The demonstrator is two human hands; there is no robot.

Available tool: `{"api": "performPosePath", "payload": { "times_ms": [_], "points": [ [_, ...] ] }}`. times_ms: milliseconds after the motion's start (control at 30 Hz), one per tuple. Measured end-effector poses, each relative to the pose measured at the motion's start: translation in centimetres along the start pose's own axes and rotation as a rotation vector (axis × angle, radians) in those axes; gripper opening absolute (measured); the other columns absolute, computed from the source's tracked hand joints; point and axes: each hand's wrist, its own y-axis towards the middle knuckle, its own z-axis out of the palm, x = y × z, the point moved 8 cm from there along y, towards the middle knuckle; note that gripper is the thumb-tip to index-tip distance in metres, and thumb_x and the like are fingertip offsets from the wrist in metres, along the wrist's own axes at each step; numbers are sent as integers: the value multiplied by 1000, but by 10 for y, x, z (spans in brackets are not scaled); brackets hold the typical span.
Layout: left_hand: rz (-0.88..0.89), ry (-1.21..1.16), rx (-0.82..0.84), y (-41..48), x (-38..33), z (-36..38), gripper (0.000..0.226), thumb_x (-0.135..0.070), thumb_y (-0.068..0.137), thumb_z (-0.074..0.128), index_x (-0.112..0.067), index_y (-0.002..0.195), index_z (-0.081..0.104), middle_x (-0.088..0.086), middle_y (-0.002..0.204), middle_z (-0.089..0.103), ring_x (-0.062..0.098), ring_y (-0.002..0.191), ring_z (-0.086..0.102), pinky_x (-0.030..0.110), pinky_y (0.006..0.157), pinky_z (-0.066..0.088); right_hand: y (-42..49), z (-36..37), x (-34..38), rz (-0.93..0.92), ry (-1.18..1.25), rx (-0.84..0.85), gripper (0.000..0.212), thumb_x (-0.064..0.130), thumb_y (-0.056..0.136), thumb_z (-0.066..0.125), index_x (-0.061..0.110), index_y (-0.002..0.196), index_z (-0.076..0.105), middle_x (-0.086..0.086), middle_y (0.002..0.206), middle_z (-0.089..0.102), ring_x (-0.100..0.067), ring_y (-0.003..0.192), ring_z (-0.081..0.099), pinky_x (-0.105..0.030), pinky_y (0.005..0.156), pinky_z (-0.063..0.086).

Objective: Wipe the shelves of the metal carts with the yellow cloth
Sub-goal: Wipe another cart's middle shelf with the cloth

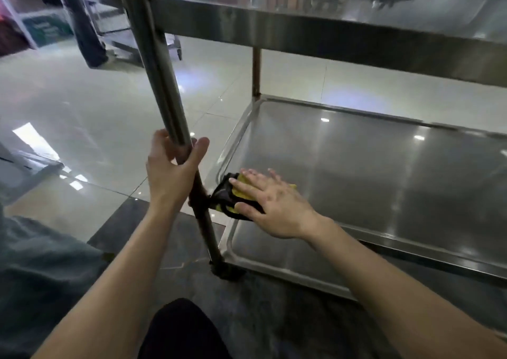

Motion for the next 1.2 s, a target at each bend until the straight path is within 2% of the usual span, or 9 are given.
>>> {"api": "performPosePath", "payload": {
  "times_ms": [33, 100, 233, 367, 533, 633, 833, 1067, 1200],
  "points": [
    [-17, -58, 44, 10, -2, 8, 30, -44, 96, 80, -17, 100, 65, 3, 86, 77, 18, 82, 76, 40, 84, 58, 11, 1, 10, -20, 3, 19, 69, 73, 105, 19, 48, 168, 11, 10, 179, 4, -6, 164, -2, -43, 133, -9],
    [-50, -127, 52, 16, 0, 18, 40, -34, 102, 73, -9, 75, 58, 15, 61, 63, 28, 53, 62, 41, 61, 51, 35, 3, 11, -38, 0, 56, 67, 72, 106, 23, 49, 168, 9, 14, 178, 0, -3, 163, -6, -41, 132, -13],
    [-20, -177, -40, 15, 15, 23, 53, -30, 98, 69, -3, 65, 38, 27, 55, 37, 36, 44, 41, 52, 43, 40, 102, -18, -72, 115, -109, 15, 70, 71, 106, 24, 46, 169, 8, 9, 179, 1, -11, 165, -5, -45, 131, -12],
    [29, -147, -76, 22, 22, 22, 62, -43, 95, 69, 5, 72, 38, 34, 60, 41, 49, 48, 47, 58, 46, 45, 142, -33, -105, 260, -130, -22, 71, 64, 108, 21, 34, 172, 9, 6, 180, -4, -11, 165, -6, -45, 133, -9],
    [52, -83, -117, 20, 23, 18, 55, -49, 97, 69, -11, 69, 42, 30, 63, 47, 49, 54, 53, 58, 53, 49, 48, -6, -3, -78, -1, 7, 57, 53, 114, 30, 48, 168, 12, 18, 176, -7, 2, 161, -9, -29, 130, -13],
    [73, -56, -122, 16, 24, 20, 51, -54, 97, 69, -19, 69, 46, 25, 62, 51, 50, 57, 57, 60, 55, 50, 49, -7, -6, -157, -15, 65, 57, 57, 113, 29, 51, 166, 11, 19, 177, -5, 3, 161, -10, -27, 129, -13],
    [72, -72, -158, 22, 26, 18, 55, -56, 96, 70, -12, 75, 43, 32, 67, 46, 50, 56, 53, 61, 53, 50, 157, -42, -105, 265, -167, 3, 63, 57, 112, 21, 37, 171, 9, 2, 180, -2, -15, 165, -2, -44, 133, -8],
    [72, -84, -153, 18, 27, 16, 58, -65, 95, 72, -20, 72, 43, 29, 65, 46, 51, 56, 52, 61, 53, 49, 19, -5, 17, -172, 8, 37, 57, 51, 115, 26, 42, 169, 12, 14, 177, -7, -1, 162, -12, -30, 129, -17],
    [68, -82, -158, 20, 30, 20, 55, -62, 95, 73, -24, 68, 43, 30, 67, 42, 51, 55, 51, 61, 52, 49, 77, -27, -47, -54, -111, 22, 58, 51, 115, 31, 41, 170, 15, 11, 179, 2, -8, 164, -2, -37, 131, -11]
  ]
}}
